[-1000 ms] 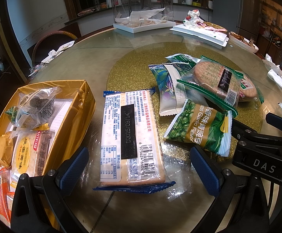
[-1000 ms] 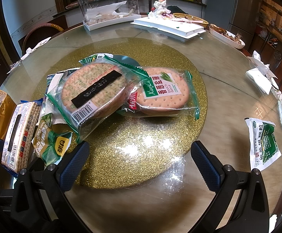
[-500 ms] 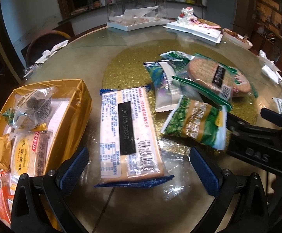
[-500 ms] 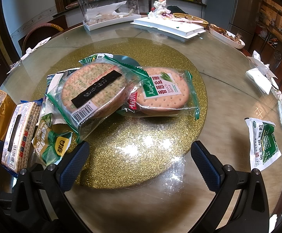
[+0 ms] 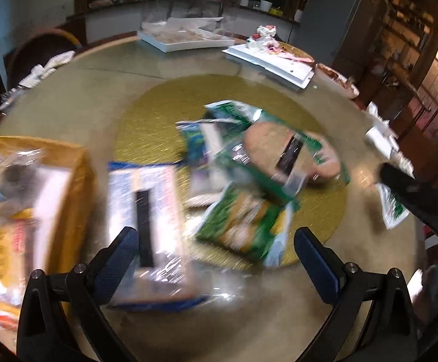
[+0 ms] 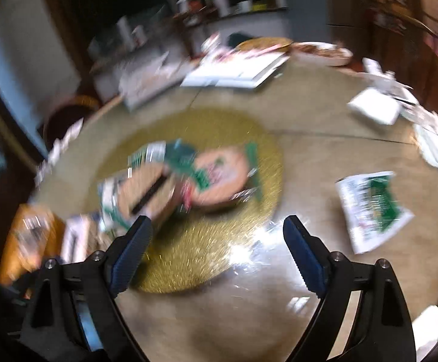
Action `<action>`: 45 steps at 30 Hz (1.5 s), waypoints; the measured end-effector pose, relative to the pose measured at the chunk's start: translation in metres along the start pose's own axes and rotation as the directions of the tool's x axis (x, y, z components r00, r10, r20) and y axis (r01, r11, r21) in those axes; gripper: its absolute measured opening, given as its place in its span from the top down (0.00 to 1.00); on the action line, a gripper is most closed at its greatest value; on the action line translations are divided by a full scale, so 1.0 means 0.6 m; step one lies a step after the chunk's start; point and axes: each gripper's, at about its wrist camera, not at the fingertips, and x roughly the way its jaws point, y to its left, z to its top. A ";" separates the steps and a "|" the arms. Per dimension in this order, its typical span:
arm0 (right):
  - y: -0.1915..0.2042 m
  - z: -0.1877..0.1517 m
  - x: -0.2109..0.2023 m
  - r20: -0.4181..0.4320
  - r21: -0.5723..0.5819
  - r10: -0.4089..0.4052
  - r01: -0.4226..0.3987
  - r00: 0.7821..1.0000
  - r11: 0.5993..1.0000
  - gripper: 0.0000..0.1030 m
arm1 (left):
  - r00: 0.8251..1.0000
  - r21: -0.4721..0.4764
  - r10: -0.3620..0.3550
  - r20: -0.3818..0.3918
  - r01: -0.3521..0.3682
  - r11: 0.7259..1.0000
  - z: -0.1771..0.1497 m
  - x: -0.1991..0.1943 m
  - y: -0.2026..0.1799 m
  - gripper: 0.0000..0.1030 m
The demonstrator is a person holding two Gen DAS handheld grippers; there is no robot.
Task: Organize snacks
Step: 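Grasp the green pea snack bag with the left tool while the right grasps a white-green sachet, then carry both bags over the cardboard tray and open both tools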
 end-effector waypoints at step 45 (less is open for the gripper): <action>0.134 -0.140 -0.147 -0.163 -0.159 0.383 -0.407 0.909 0.899 0.95 | 0.971 0.002 -0.138 0.193 0.140 0.990 -0.136 -0.287 0.086 0.67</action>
